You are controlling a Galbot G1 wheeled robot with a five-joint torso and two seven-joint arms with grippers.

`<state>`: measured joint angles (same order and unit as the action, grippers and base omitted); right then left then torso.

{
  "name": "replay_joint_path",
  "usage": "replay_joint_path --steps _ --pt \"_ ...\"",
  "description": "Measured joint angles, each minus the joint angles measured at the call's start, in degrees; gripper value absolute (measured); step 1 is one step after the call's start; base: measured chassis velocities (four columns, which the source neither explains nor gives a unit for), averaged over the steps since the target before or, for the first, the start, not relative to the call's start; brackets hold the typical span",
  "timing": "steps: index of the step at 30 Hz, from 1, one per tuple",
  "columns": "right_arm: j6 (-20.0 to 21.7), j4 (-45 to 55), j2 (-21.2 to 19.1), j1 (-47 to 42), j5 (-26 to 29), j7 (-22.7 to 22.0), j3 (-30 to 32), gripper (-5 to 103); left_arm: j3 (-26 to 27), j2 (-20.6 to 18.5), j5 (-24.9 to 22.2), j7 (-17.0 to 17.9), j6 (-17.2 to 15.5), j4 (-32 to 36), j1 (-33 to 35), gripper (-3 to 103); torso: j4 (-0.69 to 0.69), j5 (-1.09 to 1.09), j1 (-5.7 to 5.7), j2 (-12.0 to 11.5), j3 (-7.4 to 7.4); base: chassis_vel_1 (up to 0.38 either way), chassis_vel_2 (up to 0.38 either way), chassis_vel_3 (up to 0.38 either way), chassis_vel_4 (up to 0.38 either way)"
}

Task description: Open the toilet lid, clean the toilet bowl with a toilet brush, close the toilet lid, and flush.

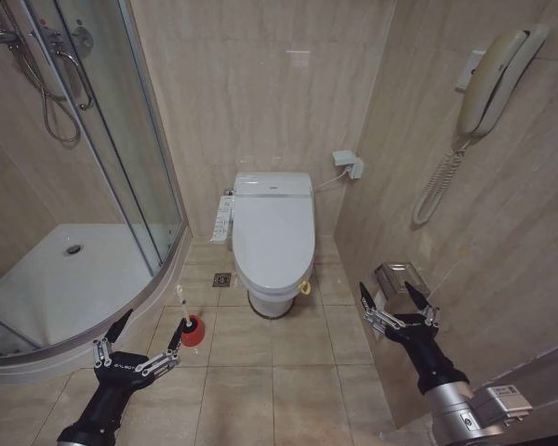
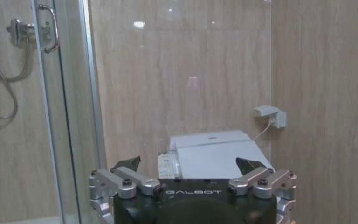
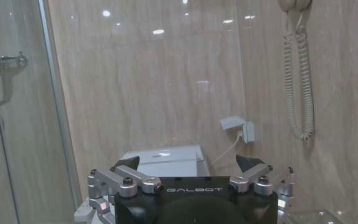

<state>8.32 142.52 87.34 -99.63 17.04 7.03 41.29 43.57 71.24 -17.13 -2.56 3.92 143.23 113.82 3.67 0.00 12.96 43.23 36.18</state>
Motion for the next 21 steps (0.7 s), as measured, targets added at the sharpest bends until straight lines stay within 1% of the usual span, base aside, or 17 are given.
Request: replay_joint_path --steps 21 --pt "0.0 0.0 0.0 0.0 0.0 0.0 0.0 100 0.0 0.0 0.0 0.0 0.0 0.0 0.0 100 0.0 0.0 0.0 0.0 0.0 0.0 0.0 0.0 0.0"
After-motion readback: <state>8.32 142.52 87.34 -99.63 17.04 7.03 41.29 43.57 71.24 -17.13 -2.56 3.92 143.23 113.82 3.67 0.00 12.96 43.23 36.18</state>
